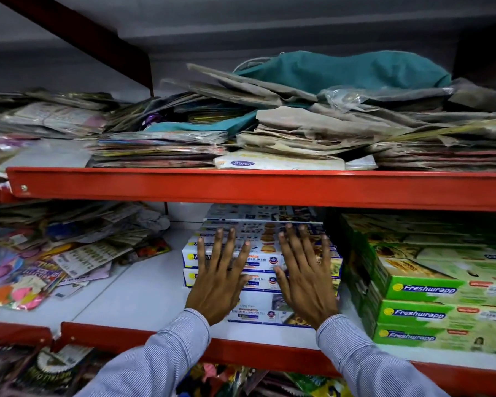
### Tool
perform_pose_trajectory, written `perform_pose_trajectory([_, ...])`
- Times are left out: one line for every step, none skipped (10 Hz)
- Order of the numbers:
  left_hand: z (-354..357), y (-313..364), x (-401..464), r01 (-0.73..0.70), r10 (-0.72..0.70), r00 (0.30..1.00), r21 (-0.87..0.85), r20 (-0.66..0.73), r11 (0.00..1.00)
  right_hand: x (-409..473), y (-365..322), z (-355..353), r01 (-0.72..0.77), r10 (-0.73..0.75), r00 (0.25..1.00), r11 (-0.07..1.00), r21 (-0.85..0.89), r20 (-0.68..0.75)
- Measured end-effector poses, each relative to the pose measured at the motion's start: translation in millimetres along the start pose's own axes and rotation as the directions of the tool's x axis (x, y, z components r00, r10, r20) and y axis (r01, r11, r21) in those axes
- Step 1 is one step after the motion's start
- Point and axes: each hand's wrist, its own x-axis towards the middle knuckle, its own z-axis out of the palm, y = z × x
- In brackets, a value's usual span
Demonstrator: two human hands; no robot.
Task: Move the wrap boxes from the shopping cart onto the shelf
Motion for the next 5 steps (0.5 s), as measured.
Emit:
perform_pose_trajectory([4, 1, 0, 0.01, -0.01, 0.999, 0.02, 0.032, 1.0, 0, 0, 4, -0.008, 0.008, 1.0, 0.999, -0.032, -0.005])
perform_pose_trajectory([-3, 2, -2, 0.01, -0.01, 0.999, 0.026, 0.034, 1.0, -1, -2, 0, -0.006, 0.004, 0.999, 0.999, -0.046, -0.036])
perform_pose_trajectory([-28, 6, -10, 0.008, -0.008, 1.0, -0.004, 0.0, 1.0, -11, -10, -21, 0.077, -0.075, 0.988, 0.997, 0.008, -0.131])
perform_pose_trajectory([-70, 3, -7, -0.011, 0.007, 0.978, -0.017, -0.21, 1.0, -6, -22, -66, 0.154, -0.137, 0.928, 0.988, 0.022, -0.345])
perform_pose_trajectory([-136, 4, 12, -0.01, -0.019, 0.928, -0.076, -0.373, 0.997, 21, -40, -145, 0.043, 0.0, 0.868, 0.996, 0.075, -0.497])
